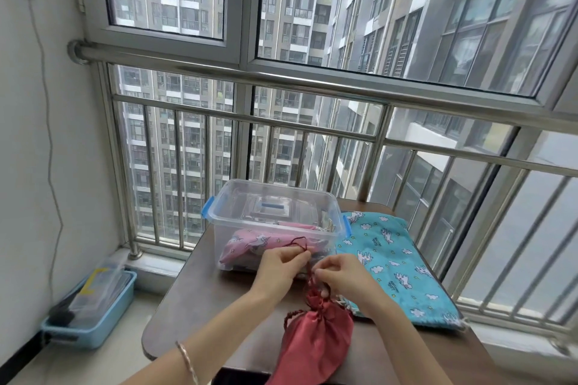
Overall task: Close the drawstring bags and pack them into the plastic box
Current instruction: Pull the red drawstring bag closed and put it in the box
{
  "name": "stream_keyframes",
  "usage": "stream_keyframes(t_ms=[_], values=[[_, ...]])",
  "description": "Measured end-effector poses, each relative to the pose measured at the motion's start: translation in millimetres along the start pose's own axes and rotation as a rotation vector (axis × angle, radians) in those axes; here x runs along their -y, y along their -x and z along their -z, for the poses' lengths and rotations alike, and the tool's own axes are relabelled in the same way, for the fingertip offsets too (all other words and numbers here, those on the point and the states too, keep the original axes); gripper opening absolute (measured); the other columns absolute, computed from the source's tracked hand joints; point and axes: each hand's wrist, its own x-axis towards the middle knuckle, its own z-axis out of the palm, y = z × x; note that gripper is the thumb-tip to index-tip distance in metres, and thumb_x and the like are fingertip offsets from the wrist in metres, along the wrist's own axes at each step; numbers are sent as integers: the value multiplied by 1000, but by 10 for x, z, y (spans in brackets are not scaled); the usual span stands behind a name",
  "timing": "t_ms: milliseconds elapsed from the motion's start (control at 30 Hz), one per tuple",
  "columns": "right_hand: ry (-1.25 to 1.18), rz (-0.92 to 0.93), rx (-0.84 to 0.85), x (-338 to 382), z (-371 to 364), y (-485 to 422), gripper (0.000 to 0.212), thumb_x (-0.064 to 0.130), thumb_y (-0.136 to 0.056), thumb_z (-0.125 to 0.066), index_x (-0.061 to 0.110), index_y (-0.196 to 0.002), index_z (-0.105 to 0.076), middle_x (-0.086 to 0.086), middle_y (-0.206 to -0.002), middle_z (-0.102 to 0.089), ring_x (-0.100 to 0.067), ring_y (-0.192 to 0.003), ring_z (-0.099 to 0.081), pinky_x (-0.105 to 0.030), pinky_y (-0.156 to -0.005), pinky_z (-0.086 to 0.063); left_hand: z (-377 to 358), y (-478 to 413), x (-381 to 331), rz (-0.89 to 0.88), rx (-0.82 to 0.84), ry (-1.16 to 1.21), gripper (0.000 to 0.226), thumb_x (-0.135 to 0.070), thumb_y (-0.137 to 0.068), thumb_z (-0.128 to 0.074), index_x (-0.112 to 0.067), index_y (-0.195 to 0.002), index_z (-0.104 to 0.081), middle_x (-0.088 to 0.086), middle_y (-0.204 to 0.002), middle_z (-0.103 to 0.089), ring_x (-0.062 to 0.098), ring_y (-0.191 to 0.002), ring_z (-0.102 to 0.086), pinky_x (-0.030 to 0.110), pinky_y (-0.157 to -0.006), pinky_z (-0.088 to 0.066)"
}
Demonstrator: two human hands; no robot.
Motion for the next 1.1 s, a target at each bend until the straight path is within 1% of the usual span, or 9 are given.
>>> stream_keyframes(t_ms=[167,300,467,600,700,833,900,1000,1100], values=[[-74,79,56,67,-15,-11,24,-10,-83,-55,1,-102,-65,-7,-65,-64,-13,-51,-54,-20,-52,-46,-53,-90,-4,-166,176,-121,19,-7,-94,-57,-17,-91,-74,23,-80,-70,22,-66,-62,28,-62,-53],[-165,59,57,13,-10,-21,22,-10,-86,-56,-8,-108,-56,-10,-70,-68,-16,-54,-60,-24,-56,-52,-25,-143,10,-276,186,-425,21,-23,-96,-54,-17,-83,-69,2,-70,-69,11,-56,-60,26,-55,-49],[-111,85,5,-44,35,-41,28,-7,-77,-66,-4,-104,-58,-18,-90,-74,-26,-75,-70,-30,-68,-56,58,-270,49,-242,95,-857,57,-55,-91,-52,-8,-58,-58,1,-49,-52,14,-48,-44,33,-54,-38],[-50,143,-62,-108,47,-50,28,-4,-67,-71,4,-93,-64,-12,-85,-74,-19,-76,-70,-27,-68,-55,135,-345,31,-175,212,-826,59,-55,-90,-52,-4,-65,-65,11,-55,-56,14,-50,-40,31,-53,-30],[87,233,-100,-98,29,-24,27,-6,-71,-61,11,-88,-72,-3,-77,-75,-14,-75,-71,-26,-69,-55,171,-372,10,-102,340,-745,52,-60,-85,-52,-15,-64,-69,13,-62,-62,12,-55,-45,29,-57,-36],[304,290,-99,-71,-1,2,36,0,-76,-58,32,-67,-74,12,-62,-69,5,-61,-61,-11,-61,-45,223,-365,-80,-21,488,-725,40,-52,-90,-56,-24,-61,-63,-3,-56,-38,7,-47,-30,25,-48,-25],[358,292,-113,-99,16,-37,42,1,-77,-58,39,-61,-67,13,-63,-64,4,-63,-57,-10,-61,-41,255,-381,-61,-7,528,-706,39,-55,-88,-56,-22,-71,-67,-1,-64,-41,9,-55,-35,25,-54,-29],[161,210,-94,-165,52,-111,39,-6,-78,-54,25,-60,-70,7,-64,-67,-2,-61,-57,-21,-67,-45,257,-382,-8,-32,500,-591,34,-46,-88,-60,-15,-82,-72,-1,-73,-57,10,-68,-47,29,-68,-37],[-153,155,-51,-190,52,-132,20,-7,-74,-55,8,-76,-69,-9,-74,-70,-22,-76,-62,-37,-79,-48,223,-371,-3,-69,401,-464,21,-26,-92,-61,-16,-77,-72,-5,-67,-61,6,-60,-48,23,-62,-38]])
